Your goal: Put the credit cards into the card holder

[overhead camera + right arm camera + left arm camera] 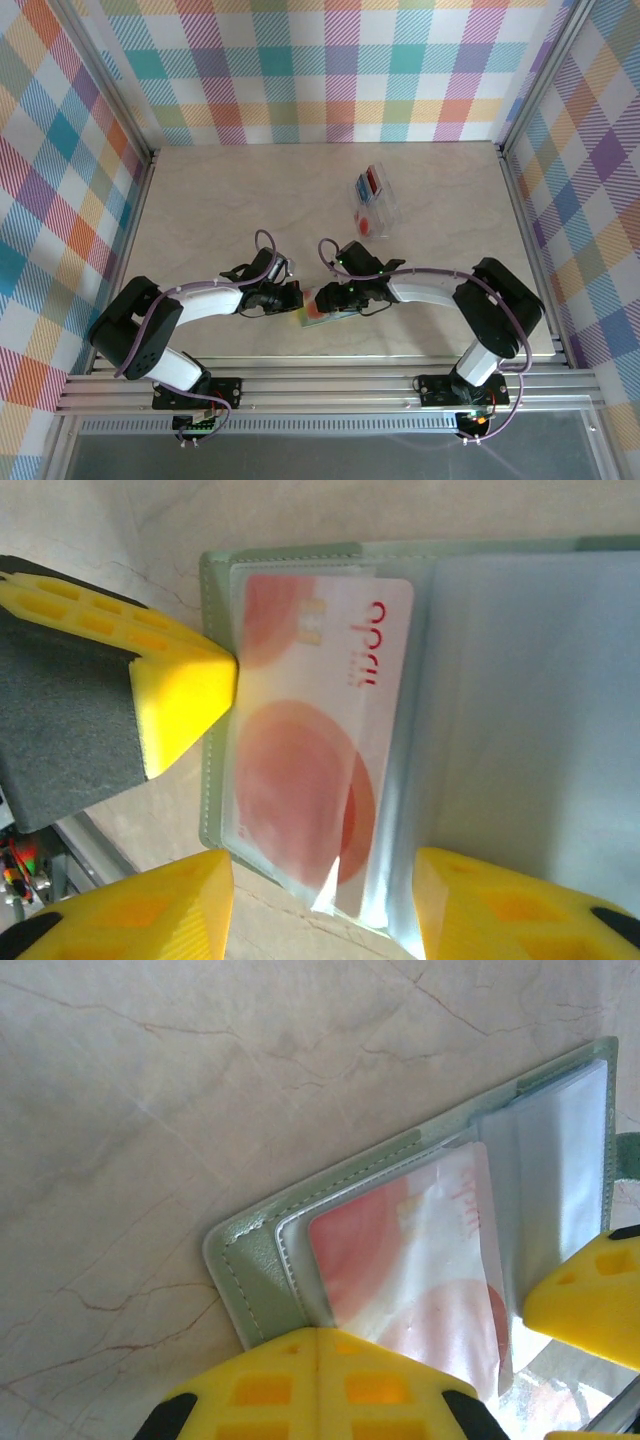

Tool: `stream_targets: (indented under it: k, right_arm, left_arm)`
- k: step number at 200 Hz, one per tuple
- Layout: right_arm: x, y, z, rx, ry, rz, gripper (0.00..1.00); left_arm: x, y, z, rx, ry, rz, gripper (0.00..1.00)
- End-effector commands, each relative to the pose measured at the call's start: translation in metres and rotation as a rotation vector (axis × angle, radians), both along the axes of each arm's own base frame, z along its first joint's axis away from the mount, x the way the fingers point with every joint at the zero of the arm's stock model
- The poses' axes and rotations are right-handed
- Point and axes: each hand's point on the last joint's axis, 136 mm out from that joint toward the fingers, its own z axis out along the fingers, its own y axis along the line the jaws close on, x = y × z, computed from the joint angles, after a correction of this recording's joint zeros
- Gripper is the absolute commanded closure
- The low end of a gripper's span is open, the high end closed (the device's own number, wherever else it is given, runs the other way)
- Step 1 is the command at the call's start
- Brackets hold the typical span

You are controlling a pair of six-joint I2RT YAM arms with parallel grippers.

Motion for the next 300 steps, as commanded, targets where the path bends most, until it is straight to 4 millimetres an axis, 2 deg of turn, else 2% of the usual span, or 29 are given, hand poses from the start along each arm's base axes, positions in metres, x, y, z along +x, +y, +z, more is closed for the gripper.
stream_targets:
  k: [1, 48, 67, 128, 173, 205, 231, 267, 300]
  right_arm:
    - [0.005, -0.01, 0.013, -0.058, -0.065, 0.005, 0.49]
    - [0.029, -0.029, 0.024, -0.189, -0.182, -0.041, 0.62]
    - [0.039, -0.034, 0.024, -0.253, -0.212, -0.05, 0.62]
    - [0.059, -0.03, 0.006, -0.361, -0.227, -0.022, 0.52]
    - [0.053, -0.036, -0.022, -0.409, -0.175, -0.018, 0.53]
    - [0.045, -0.037, -0.038, -0.417, -0.144, -0.008, 0.62]
    - [0.04, -0.036, -0.042, -0.408, -0.135, -0.002, 0.8]
    - [0.04, -0.028, -0.026, -0.335, -0.161, 0.004, 1.0]
    - [0.042, -0.018, -0.008, -0.274, -0.187, 0.015, 1.0]
  left_arm:
    - [-0.012, -0.001, 0.003, -0.019, 0.05, -0.032, 0.98]
    - [-0.006, -0.006, 0.027, -0.084, 0.019, -0.04, 0.96]
    - [-0.003, -0.005, 0.029, -0.071, 0.012, -0.04, 0.96]
    - [-0.002, 0.001, 0.009, -0.006, 0.031, -0.048, 0.98]
    - [-0.007, 0.008, -0.002, 0.023, 0.042, -0.048, 0.99]
    - [-0.007, 0.007, -0.007, 0.03, 0.055, -0.052, 0.99]
    - [-0.007, 0.007, -0.011, 0.034, 0.065, -0.053, 0.99]
    - [-0.007, 0.006, -0.016, 0.04, 0.08, -0.057, 1.0]
    - [-0.007, 0.006, -0.018, 0.042, 0.083, -0.056, 1.0]
